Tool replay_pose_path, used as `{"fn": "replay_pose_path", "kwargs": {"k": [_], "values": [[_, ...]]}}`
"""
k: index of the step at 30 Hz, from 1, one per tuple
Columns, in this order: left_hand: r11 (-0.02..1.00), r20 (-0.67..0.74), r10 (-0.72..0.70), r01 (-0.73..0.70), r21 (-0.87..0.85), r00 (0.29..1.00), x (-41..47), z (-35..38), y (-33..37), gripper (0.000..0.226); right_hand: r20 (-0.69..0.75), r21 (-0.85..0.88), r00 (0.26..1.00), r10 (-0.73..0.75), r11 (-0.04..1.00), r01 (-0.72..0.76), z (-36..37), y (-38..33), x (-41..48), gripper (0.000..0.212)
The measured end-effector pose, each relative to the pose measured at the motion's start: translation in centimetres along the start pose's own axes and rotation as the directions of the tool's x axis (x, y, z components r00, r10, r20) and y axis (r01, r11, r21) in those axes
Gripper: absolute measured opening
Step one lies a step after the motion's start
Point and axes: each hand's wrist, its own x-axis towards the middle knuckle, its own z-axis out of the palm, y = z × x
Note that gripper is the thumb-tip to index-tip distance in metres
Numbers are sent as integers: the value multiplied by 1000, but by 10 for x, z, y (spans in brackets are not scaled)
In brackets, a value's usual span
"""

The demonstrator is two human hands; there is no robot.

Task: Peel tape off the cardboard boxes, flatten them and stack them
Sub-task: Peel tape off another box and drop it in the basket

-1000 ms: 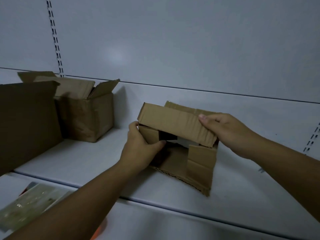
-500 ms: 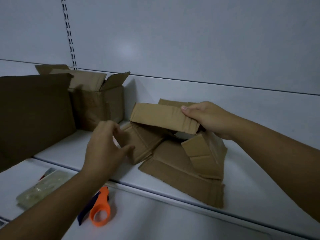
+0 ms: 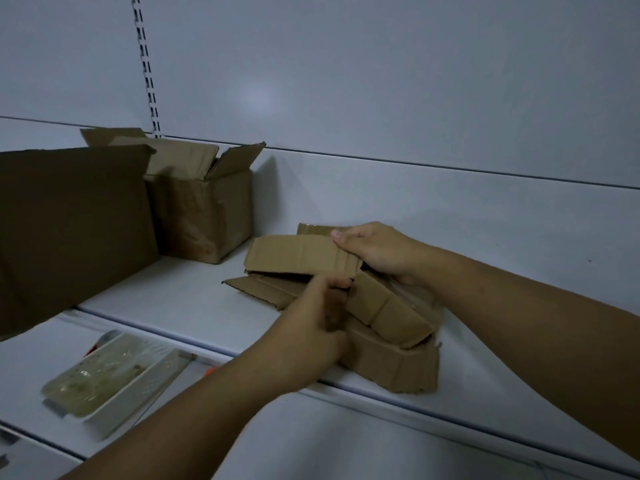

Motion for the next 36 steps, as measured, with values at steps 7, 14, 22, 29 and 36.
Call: {"fn": "replay_pose_path", "kwargs": {"k": [7,14,22,29,36], "values": [[837,158,-264,308,-453,951,-9,-17,12,28,-6,-35,997,-77,996,77,17,29,-18,49],[915,-19,-220,199,-350,975,6,-16,25,9,8,-15,987,-159,987,159,9,15,-18,52],[904,-26,-213,187,-386,977,9,7,24,19,-214,68,965,-150,983,168,-8,4,-18,59],[783,51,-280,258,-566,959,5,-5,37,10,48,-263,981,-190,945,196,-4,27,-31,34],[929,163,-339,357,-95,927,-6,-34,32,18,238,-651,971,-34,736,185,11,63,-50,61]]}}
